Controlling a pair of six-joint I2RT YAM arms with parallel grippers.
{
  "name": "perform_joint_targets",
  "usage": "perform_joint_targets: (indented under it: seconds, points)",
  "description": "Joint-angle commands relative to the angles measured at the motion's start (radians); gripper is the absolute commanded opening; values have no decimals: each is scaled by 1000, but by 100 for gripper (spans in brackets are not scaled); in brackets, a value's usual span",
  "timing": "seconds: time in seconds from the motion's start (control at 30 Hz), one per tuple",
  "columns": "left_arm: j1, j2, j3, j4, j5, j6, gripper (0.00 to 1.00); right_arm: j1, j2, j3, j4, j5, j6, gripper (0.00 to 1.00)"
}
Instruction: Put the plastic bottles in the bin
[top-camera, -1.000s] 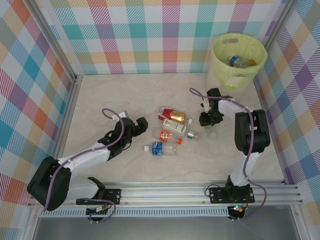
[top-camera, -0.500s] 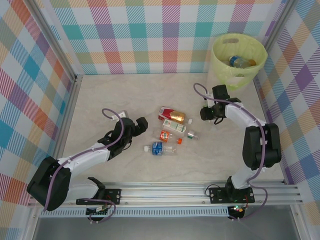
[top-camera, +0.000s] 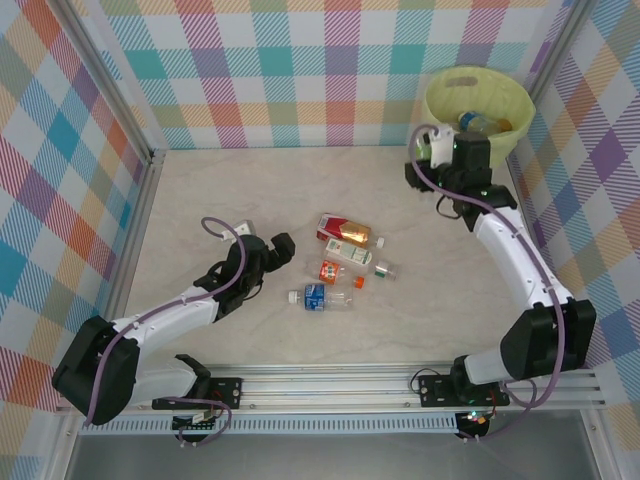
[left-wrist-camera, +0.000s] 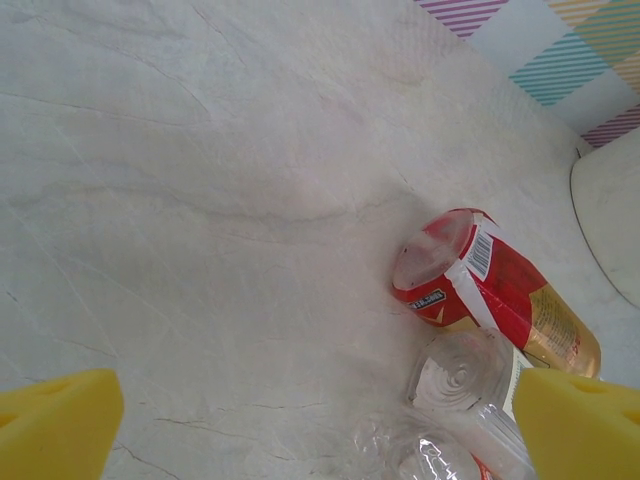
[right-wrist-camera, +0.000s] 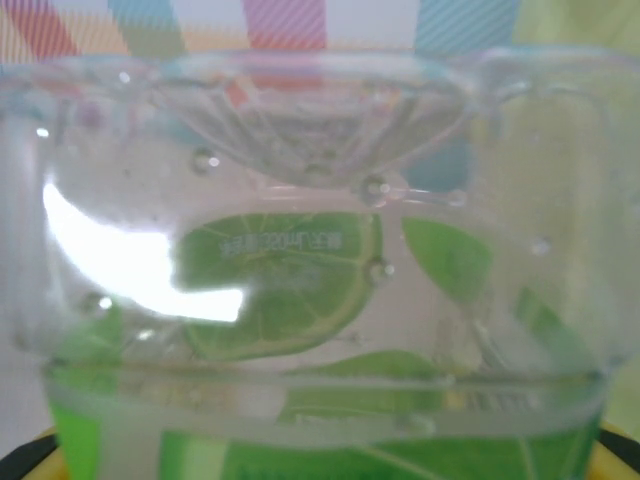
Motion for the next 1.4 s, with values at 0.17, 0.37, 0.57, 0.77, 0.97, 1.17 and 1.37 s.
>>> perform_joint_targets:
  seconds: [0.17,0.37,0.57,0.77,0.97,1.17,1.37]
  points:
    - [12,-30,-1,-3,6,-7,100,-100,324,559,68,289,-65,36]
    - [15,-69,-15,-25,-21,-5,100,-135,651,1059,-142,325,-53,39]
    - [18,-105,-31,-32,-28,-9,100,-135,880,1418,-348,284,-25,58]
    - [21,-148,-49,-51,-40,-9,100,-135,790,1291,-316,104,60,77]
    - [21,-139,-53,-41,-7,-9,100,-129,609,1139,-342,-135,69,83]
    - [21,-86,-43,-4,19,-17,100,-65,337,614,-219,-400,-81,87]
    - [21,-58,-21,-9,46,-17,100,23,246,246,-168,-468,-259,89]
